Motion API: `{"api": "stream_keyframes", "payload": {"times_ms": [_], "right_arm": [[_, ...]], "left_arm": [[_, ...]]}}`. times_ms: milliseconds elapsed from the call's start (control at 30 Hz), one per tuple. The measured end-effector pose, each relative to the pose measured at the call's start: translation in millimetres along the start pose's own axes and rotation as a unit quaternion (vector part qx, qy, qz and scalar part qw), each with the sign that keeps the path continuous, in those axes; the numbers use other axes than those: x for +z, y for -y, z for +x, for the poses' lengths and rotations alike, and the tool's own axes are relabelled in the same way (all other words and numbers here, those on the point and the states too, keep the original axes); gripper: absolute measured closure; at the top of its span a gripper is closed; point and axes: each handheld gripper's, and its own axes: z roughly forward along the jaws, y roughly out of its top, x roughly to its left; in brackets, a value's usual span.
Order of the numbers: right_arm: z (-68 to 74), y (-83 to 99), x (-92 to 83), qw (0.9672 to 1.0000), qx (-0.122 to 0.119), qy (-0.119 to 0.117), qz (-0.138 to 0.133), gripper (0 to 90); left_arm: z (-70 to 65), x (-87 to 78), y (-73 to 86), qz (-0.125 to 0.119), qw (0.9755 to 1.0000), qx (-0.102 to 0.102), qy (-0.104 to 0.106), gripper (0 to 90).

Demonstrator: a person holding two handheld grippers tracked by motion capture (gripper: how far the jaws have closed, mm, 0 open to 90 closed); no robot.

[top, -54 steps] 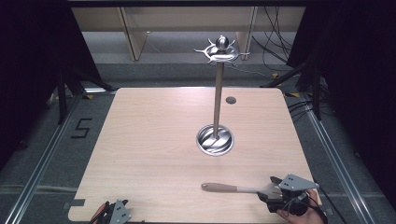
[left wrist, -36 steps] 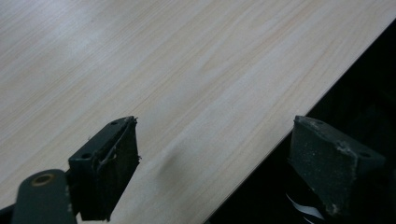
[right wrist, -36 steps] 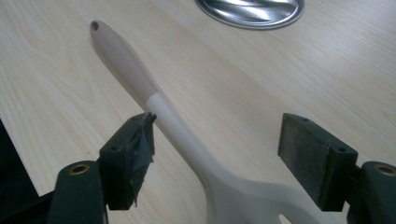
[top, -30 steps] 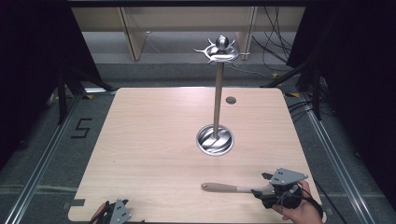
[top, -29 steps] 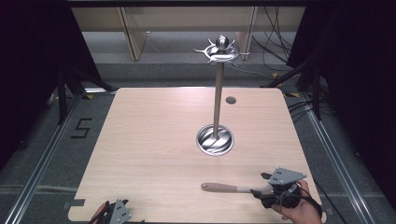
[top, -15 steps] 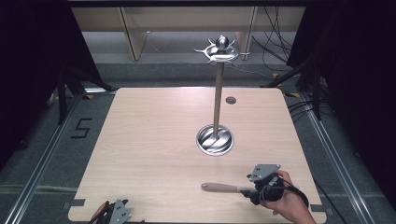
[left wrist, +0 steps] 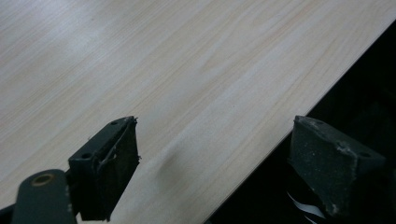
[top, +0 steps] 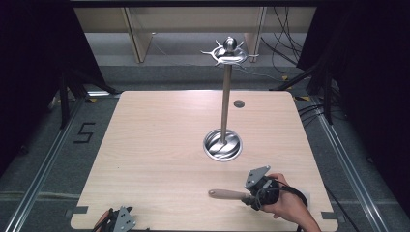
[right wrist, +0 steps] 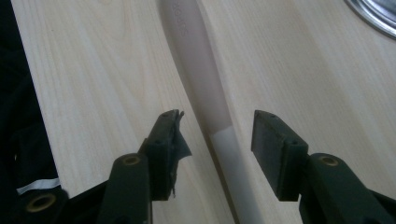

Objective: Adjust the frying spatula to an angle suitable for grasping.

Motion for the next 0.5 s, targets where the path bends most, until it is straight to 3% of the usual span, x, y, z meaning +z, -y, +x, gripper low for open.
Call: {"api": "stream_keyframes", "payload": {"times_ms": [167,333,367,400,467,500], "right_arm": [[-2.7,-3.4,5.0,0.9998,-0.009,-0.007,0.013,55.1],[-2.6,-4.6,6.8,0.9996,-0.012,-0.011,0.025,58.6],[-2.6,-4.6,6.8,0.9996,-0.012,-0.011,0.025,58.6],[-2.8,-4.7,6.7,0.9995,-0.013,-0.011,0.027,59.6],[-2.5,-5.6,7.4,0.9994,-0.014,-0.01,0.031,60.7],[-2.5,-6.5,7.9,0.9993,-0.014,-0.008,0.035,61.6]], "left_arm": [[-0.7,0.2,0.3,-0.001,1.0,-0.006,0.0,15.0],[0.9,0.1,-0.1,0.001,1.0,0.004,0.0,15.0],[-1.1,0.8,0.5,-0.004,0.9999,-0.011,0.001,15.0],[0.5,-0.1,-0.2,0.0,1.0,0.002,0.0,15.0],[-1.2,0.7,0.8,-0.003,0.9999,-0.011,0.0,15.0],[0.9,-0.1,-0.1,0.001,1.0,0.004,0.0,15.0]]}}
